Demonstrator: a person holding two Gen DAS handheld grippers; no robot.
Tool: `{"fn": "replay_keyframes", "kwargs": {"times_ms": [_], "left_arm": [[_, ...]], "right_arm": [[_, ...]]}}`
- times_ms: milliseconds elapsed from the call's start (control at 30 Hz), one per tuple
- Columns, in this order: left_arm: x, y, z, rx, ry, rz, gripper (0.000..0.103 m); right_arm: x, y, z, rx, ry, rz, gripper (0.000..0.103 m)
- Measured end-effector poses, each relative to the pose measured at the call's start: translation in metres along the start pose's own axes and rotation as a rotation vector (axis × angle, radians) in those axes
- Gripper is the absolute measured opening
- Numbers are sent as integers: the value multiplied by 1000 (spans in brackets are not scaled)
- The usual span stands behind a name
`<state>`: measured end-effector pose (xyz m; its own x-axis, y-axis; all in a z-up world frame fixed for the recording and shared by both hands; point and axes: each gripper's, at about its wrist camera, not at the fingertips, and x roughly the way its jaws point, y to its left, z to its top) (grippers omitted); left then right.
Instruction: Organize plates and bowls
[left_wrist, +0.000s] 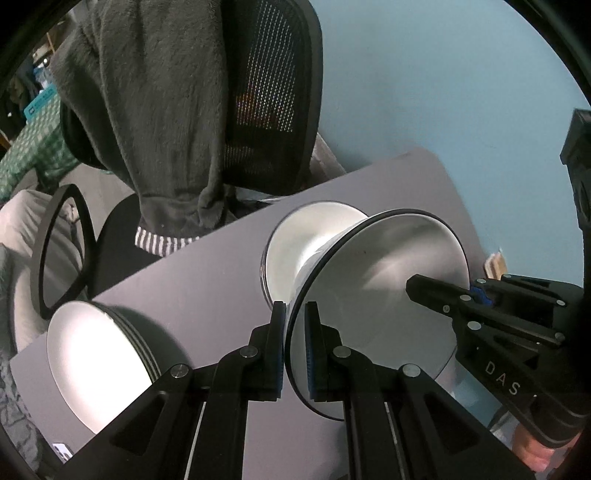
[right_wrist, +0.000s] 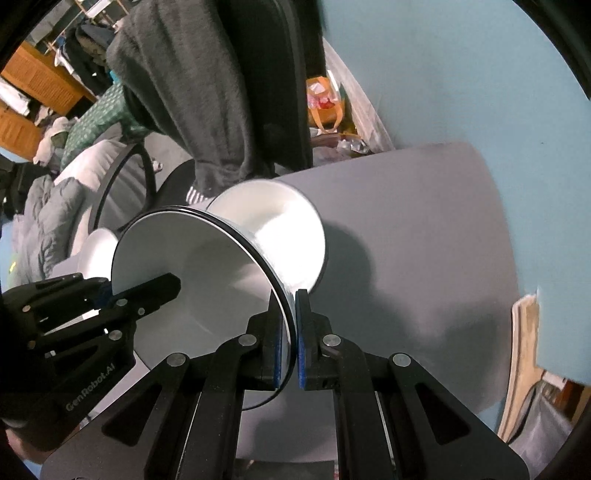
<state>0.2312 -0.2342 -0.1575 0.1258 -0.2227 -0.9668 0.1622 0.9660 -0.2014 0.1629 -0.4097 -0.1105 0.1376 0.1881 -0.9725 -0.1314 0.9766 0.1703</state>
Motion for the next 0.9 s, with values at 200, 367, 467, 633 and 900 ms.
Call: {"fn": "replay_keyframes", "kwargs": {"times_ms": [200,367,467,633,900], "left_arm": [[22,4,13,-33,55,4,8],[32,9,18,-71,63,4,8],[34,9,22,-70,67,4,8],[38,10,26,-70,88,-8,8],[37,5,24,-46,124,23,9]], "right_arm": [[15,-16,16,36,50,24,7],[26,-22,23,34,87,29,6],[25,-26,27,38,93,45,6],[26,-31,33,37,134,69,6],[25,-30,36,23,175,70,8]]}}
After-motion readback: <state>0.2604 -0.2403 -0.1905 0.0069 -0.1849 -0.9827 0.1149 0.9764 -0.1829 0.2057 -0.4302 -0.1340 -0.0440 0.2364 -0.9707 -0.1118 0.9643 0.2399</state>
